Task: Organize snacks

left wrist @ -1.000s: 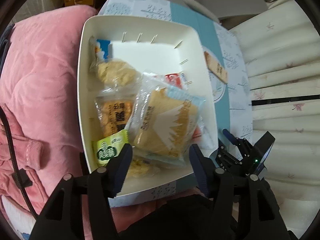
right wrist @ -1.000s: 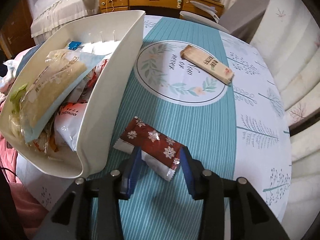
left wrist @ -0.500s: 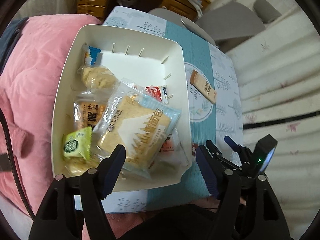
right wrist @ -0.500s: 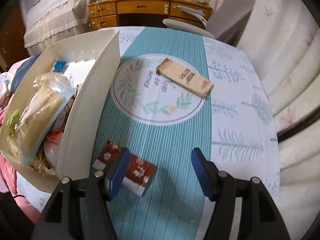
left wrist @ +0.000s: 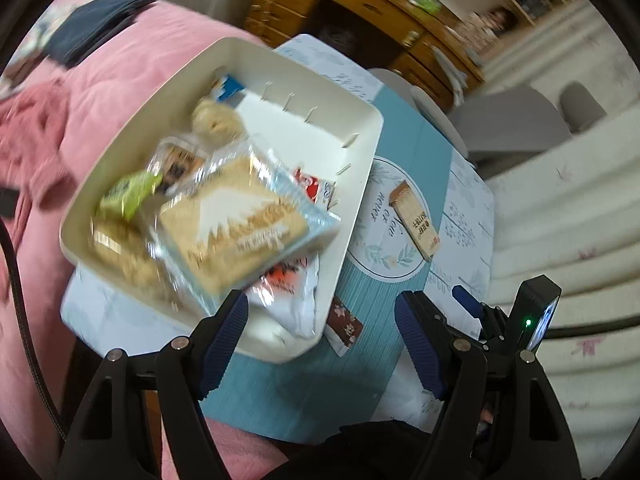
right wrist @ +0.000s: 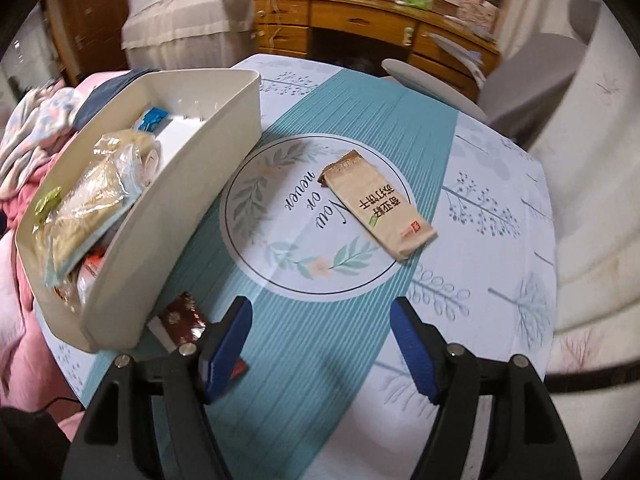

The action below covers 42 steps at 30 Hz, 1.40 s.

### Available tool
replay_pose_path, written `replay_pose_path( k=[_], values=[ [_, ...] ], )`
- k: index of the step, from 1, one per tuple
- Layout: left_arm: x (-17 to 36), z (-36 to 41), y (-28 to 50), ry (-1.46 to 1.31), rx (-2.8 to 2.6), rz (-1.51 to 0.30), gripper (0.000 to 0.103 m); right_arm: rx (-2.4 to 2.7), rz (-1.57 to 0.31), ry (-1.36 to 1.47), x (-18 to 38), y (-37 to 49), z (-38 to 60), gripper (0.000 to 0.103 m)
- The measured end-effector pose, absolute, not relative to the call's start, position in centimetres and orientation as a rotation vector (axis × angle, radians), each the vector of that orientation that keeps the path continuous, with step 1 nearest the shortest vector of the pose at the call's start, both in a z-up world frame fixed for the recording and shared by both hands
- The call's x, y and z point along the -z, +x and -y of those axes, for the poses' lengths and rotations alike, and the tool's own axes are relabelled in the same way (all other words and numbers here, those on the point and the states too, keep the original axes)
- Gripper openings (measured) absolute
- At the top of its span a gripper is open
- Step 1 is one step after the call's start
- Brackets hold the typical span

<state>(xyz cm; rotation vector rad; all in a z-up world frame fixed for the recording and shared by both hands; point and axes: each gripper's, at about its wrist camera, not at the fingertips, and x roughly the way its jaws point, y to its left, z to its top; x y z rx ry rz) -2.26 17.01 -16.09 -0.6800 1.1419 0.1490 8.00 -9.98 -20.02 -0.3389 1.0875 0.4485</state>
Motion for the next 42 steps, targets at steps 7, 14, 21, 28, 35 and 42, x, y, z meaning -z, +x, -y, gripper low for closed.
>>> replay_pose_path(
  k=[7, 14, 21, 28, 35, 42],
  values=[
    [18.5, -13.5, -5.0, -0.804, -0.291, -1.099, 0.075, -0.493, -1.1, -0.336, 21.1, 10.6, 11.3, 0.072],
    [21.4, -11.4, -5.6, -0.948, -0.374, -1.079, 0.075, -0.504, -1.054, -0.321, 21.4, 13.6, 11.7, 0.072],
    [24.5, -9.8, -5.0, -1.043, -0.454, -1.082, 0.075, -0.52, -1.007, -0.333, 22.5, 15.9, 11.9, 0.072],
    [27.3, -7.8, -2.7, -1.063, -0.512, -1.073, 0.075, -0.542, -0.966, -0.377, 24.2, 17.1, 12.0, 0.072],
    [29.5, -6.2, -0.2, -1.058, -0.626, -1.103, 0.075, -0.581, -0.92, -0.474, 26.1, 18.1, 11.8, 0.075],
    [30.8, -5.9, 1.1, -1.066, -0.685, -1.139, 0.074, -0.651, -0.933, -0.502, 27.1, 18.6, 11.1, 0.076]
  ],
)
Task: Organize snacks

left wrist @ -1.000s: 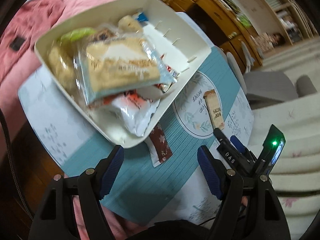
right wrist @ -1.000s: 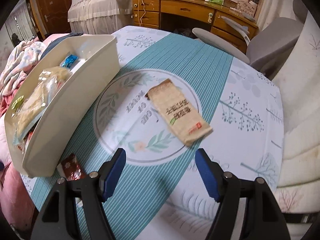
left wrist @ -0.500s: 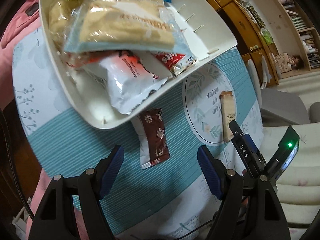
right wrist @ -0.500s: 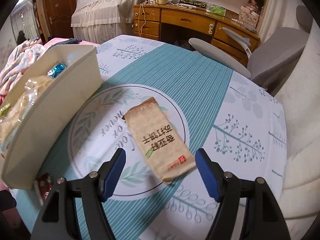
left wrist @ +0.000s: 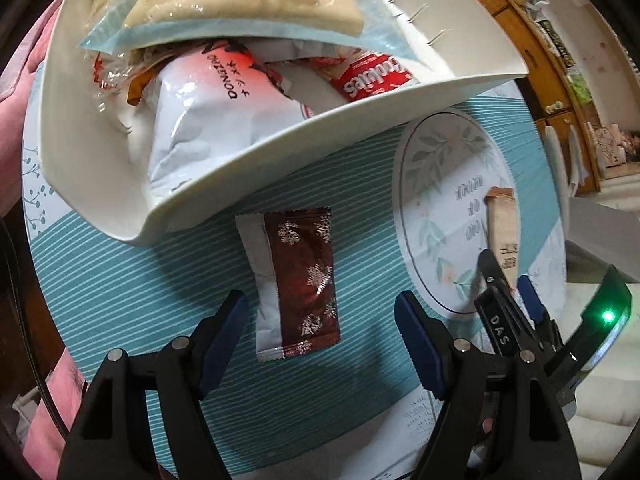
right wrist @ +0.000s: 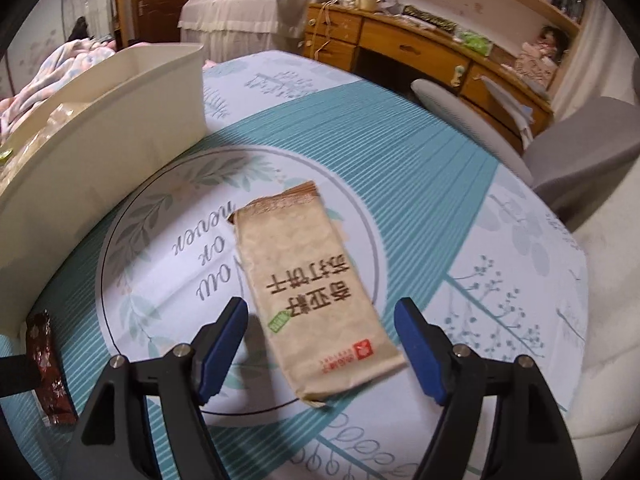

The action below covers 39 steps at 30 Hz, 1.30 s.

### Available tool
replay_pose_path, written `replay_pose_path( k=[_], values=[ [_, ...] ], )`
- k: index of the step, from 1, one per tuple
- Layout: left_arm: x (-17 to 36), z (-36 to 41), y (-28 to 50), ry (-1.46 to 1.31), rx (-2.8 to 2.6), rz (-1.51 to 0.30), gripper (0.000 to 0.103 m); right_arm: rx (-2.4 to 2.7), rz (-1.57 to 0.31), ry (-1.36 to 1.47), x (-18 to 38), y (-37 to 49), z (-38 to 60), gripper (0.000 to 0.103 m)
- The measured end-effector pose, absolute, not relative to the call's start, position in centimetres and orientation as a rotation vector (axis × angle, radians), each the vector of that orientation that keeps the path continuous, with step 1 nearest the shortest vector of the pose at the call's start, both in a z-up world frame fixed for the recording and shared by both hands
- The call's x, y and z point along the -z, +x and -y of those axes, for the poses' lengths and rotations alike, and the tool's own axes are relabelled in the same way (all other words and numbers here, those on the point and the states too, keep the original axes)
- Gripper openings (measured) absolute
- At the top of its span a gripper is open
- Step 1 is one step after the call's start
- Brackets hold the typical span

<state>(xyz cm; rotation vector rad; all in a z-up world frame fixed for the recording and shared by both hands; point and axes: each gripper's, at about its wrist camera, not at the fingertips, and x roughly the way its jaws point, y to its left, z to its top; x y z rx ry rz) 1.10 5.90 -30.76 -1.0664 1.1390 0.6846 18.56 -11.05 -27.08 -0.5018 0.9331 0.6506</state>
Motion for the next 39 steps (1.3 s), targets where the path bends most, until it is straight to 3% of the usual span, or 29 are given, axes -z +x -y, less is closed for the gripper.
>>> replay_pose_path(
  k=[11, 14, 19, 25, 39],
  values=[
    [31.9, -5.9, 2.3, -1.076, -0.7, -1.176, 0.062, -0.68, -0.969, -0.394, 27.6, 19.5, 11.9, 0.076],
    [32.0, -6.0, 2.4, -1.068, -0.716, -1.191, 0.055, -0.687, -0.959, -0.395, 27.5, 19.3, 11.9, 0.071],
    [32.0, -6.5, 2.1, -1.078, -0.725, -1.202, 0.031, -0.711, -0.957, -0.413, 27.3, 18.6, 11.7, 0.059],
    [32.1, -7.0, 1.5, -1.122, -0.687, -1.204, 0.024, -0.734, -1.006, -0.417, 27.0, 17.9, 11.7, 0.058],
    [29.5, -6.0, -1.0, -1.093, -0.56, -1.256, 0.018, -0.763, -1.194, -0.222, 25.1, 12.3, 15.3, 0.057]
  ],
)
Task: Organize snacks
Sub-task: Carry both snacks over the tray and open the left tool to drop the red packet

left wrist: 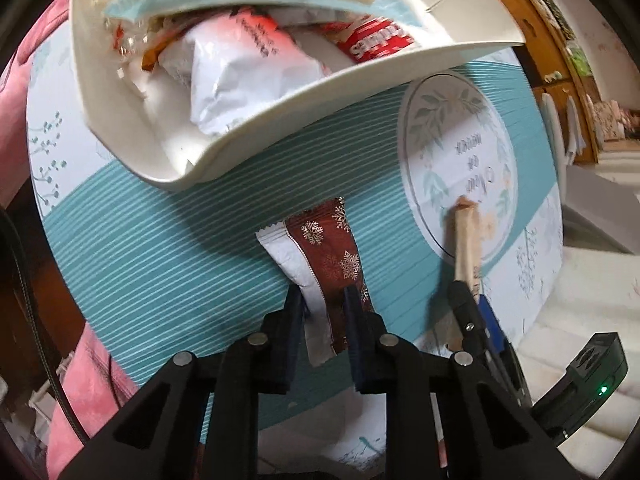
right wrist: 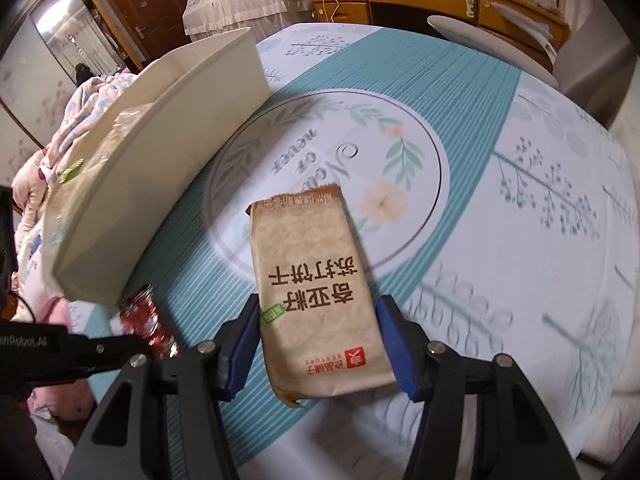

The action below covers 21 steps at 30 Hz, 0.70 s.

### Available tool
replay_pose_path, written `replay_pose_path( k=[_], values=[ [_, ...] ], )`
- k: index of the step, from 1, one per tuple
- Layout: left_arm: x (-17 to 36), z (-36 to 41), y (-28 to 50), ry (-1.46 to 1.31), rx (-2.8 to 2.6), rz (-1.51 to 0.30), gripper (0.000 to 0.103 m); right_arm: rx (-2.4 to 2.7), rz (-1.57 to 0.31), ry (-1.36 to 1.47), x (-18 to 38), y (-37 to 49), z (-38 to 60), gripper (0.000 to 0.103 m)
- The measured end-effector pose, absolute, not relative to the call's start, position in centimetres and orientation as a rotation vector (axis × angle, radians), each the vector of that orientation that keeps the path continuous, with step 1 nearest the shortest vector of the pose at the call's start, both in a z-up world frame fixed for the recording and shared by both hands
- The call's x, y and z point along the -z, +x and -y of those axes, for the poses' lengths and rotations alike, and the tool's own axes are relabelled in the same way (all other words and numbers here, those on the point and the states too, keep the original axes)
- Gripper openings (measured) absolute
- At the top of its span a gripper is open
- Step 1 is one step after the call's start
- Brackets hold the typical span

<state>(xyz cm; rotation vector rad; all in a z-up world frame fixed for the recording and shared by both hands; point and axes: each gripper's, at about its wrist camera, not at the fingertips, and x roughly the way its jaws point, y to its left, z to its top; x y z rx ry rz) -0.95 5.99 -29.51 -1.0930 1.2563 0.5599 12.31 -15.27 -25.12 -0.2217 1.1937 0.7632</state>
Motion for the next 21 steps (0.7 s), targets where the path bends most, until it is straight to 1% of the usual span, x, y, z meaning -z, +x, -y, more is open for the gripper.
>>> replay_pose_path(
  k=[6, 7, 8, 9, 10, 11, 18, 21],
  values=[
    [26.3, -5.8, -0.9, -1.038, -0.467, -1.23, 0.018, -0.759, -1.183, -0.169, 22.8, 10.5, 16.3, 0.055],
    [25.8, -5.9, -0.9, -1.032, -0.447, -1.227, 0.017, -0.76, -1.178, -0.162, 22.4, 10.3, 16.5, 0.053],
    [25.6, -6.0, -0.9, -1.027, -0.436, -1.227, 0.017, -0.759, -1.172, -0.153, 22.0, 10.1, 16.6, 0.048],
    [25.2, -6.2, -1.1, -1.019, -0.419, -1.226, 0.017, -0.779, -1.163, -0.128, 21.5, 9.9, 16.8, 0.029],
    [24.8, -6.3, -1.0, -1.005, -0.398, -1.223, 0.017, -0.769, -1.155, -0.128, 21.3, 9.8, 16.9, 0.005],
    [24.5, -6.5, -1.1, -0.995, -0.387, -1.223, 0.017, -0.761, -1.149, -0.12, 20.9, 9.7, 17.0, 0.003],
    [21.2, -7.7, -0.8, -0.894, -0.321, -1.2, 0.017, -0.731, -1.138, -0.111, 20.2, 9.5, 16.8, 0.003],
    [19.9, -8.2, -0.5, -0.855, -0.299, -1.189, 0.017, -0.706, -1.154, -0.102, 20.5, 9.6, 16.7, 0.0]
  ],
)
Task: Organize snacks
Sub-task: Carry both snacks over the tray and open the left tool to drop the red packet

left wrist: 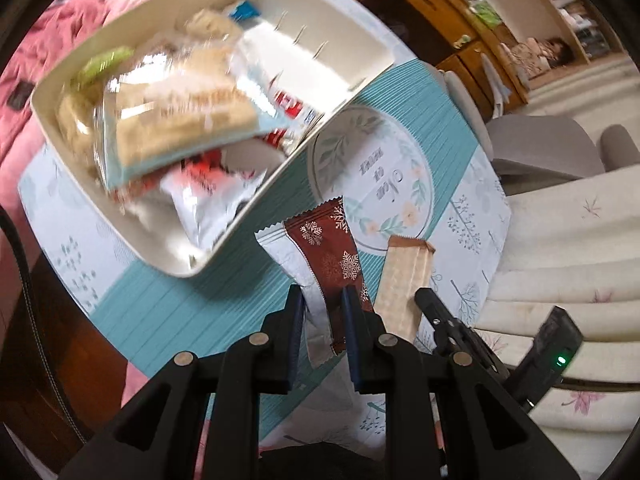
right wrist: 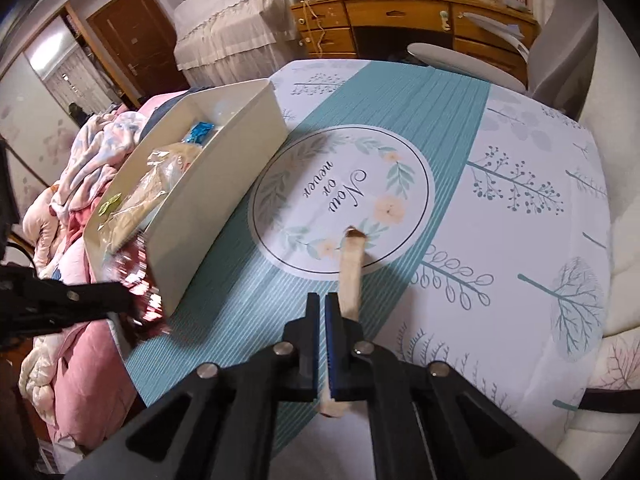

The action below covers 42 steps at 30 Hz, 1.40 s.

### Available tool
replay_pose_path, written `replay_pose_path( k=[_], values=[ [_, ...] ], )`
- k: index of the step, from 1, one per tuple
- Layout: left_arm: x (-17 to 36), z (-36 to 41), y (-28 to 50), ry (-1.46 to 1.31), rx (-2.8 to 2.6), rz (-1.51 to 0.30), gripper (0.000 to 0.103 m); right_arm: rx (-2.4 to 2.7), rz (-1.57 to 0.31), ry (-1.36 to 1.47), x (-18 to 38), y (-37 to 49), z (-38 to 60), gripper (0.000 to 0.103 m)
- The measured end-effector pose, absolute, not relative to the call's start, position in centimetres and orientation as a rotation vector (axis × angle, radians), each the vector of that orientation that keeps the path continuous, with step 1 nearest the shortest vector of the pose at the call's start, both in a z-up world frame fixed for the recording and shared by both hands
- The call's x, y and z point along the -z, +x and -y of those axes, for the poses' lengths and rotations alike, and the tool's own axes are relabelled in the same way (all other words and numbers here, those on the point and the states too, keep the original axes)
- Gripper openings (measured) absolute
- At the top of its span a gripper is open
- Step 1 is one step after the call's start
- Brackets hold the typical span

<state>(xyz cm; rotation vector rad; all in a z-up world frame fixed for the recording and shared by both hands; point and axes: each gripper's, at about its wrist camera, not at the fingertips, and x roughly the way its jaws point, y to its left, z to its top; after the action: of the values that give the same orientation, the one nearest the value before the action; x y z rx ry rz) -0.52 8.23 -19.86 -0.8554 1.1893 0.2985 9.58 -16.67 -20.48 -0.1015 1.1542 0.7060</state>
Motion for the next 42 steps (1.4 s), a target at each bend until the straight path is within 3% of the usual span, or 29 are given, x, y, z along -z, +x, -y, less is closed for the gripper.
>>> replay_pose_path(
  k=[10, 12, 14, 19, 22, 30, 33, 42],
  values=[
    [17.0, -9.9, 0.7, -0.753, -0.24, -1.186, 0.017, -0.569, -1.214, -0.073, 21.8, 10.5, 17.9, 0.002],
    [16.8, -10.4, 1.1, -0.75, -0.235, -1.193, 0.017, -0.527, -1.252, -0.075, 22.8, 10.8, 18.2, 0.008],
    [16.7, -10.9, 1.2, -0.746, -0.236, -1.202, 0.017, -0.472, -1.289, -0.082, 23.9, 10.9, 18.4, 0.04],
    [16.3, -12.1, 1.3, -0.736, -0.232, -1.212, 0.017, -0.404, -1.338, -0.1, 25.9, 10.8, 18.3, 0.049],
    [16.2, -12.9, 1.5, -0.726, -0.235, -1.219, 0.017, -0.386, -1.334, -0.118, 26.3, 10.9, 17.9, 0.062],
    [15.4, -15.7, 1.5, -0.717, -0.256, -1.218, 0.018, -0.336, -1.322, -0.263, 27.1, 10.6, 15.2, 0.065],
    [15.2, -16.9, 1.5, -0.712, -0.262, -1.221, 0.018, -0.332, -1.316, -0.258, 26.8, 10.6, 14.7, 0.055],
    [14.7, -20.2, 2.1, -0.653, -0.233, -1.258, 0.018, -0.33, -1.317, -0.118, 25.0, 10.2, 13.2, 0.054]
  ],
)
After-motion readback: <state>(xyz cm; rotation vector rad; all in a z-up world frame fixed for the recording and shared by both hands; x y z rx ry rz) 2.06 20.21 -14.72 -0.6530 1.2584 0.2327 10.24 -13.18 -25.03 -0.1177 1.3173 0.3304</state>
